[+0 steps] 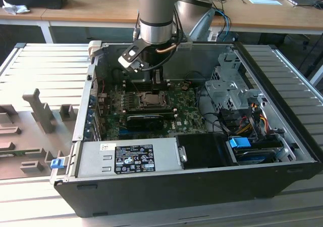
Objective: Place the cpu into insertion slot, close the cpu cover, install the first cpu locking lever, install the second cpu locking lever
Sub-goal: 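Close the cpu cover, then install the first cpu locking lever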
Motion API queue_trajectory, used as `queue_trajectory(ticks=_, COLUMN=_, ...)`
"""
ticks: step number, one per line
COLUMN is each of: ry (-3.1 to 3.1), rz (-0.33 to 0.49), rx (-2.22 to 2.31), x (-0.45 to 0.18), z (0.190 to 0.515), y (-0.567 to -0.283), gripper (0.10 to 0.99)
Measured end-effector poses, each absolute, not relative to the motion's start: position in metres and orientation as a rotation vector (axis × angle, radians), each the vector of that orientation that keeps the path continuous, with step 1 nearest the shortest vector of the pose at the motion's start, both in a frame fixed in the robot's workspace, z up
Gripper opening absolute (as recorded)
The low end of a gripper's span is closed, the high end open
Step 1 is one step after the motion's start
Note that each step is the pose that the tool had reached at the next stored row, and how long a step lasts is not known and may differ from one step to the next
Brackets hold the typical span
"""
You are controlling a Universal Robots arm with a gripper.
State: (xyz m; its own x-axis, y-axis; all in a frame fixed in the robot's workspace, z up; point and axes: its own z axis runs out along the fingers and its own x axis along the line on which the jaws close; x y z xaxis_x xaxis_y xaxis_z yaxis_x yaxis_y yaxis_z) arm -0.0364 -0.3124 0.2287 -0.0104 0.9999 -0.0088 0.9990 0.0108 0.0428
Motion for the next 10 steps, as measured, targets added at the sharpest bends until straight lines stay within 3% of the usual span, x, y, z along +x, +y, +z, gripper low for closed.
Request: queue_trajectory(ticks=10, ry=2.207, rz=0.037, rx=2.184, x=-0.0413, z=0.2317, y=-0.3124, gripper=0.106)
